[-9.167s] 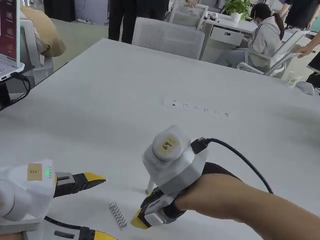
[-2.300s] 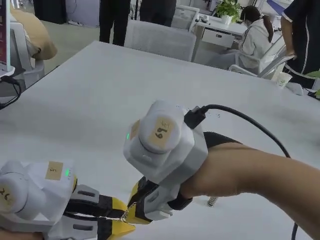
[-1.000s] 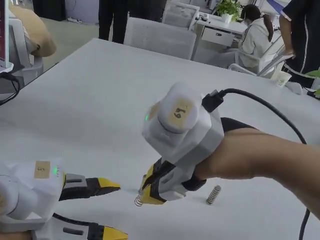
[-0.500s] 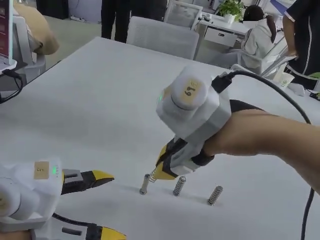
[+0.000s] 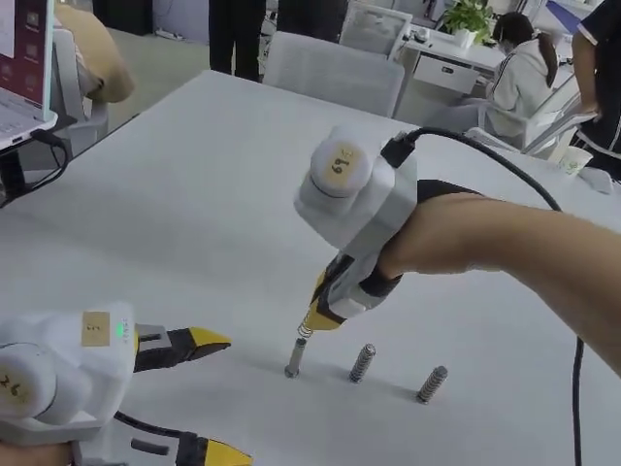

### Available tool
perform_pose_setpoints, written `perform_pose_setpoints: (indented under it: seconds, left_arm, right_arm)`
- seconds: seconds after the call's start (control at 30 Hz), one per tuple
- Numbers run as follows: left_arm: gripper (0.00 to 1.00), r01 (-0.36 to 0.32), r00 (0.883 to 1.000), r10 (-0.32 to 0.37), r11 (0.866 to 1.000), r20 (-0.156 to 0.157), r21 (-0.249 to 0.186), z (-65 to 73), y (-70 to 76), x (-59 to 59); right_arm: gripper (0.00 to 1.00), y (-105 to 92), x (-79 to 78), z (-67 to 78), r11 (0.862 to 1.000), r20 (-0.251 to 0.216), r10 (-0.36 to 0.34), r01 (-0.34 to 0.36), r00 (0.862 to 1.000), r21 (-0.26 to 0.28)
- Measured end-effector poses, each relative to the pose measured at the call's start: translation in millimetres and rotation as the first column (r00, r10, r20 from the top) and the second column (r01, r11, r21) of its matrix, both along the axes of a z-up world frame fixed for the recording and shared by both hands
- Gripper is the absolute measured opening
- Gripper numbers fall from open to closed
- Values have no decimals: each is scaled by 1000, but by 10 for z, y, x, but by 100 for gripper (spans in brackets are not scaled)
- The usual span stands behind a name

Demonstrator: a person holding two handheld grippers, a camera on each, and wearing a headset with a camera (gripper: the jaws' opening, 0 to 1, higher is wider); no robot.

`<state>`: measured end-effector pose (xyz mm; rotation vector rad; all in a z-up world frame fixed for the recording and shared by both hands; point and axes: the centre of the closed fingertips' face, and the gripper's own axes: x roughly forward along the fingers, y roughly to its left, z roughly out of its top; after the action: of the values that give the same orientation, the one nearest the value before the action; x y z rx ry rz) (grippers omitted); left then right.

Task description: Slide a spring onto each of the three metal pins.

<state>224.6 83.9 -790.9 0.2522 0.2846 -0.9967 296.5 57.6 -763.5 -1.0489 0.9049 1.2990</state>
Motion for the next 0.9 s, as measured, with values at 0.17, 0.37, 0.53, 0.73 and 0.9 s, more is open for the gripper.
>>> perform_pose_setpoints:
  seconds: [0.17, 0.37, 0.53, 0.73, 0.9]
  left_arm:
    - [62, -3, 1000, 3, 1000, 0, -1, -2, 17, 3]
    - [62, -4, 1000, 4, 1000, -1, 2, -10, 30, 8]
    - [61, -7, 1000, 7, 1000, -3, 2, -16, 44, 14]
    - [59, -10, 1000, 10, 1000, -4, 2, -22, 57, 15]
    - [58, -11, 1000, 11, 1000, -6, 3, -31, 75, 3]
  right_arm:
    - [8, -13, 18, -76, 1000, -1, 8, -8, 1000, -26]
    - [8, -14, 44, -126, 999, -15, 1, -2, 1000, -32]
    - [8, -12, 49, -170, 999, -25, -1, 0, 1000, -38]
    - [8, -4, 56, -239, 999, -34, 0, -2, 999, -49]
    - [8, 8, 50, -294, 998, -42, -3, 0, 999, -56]
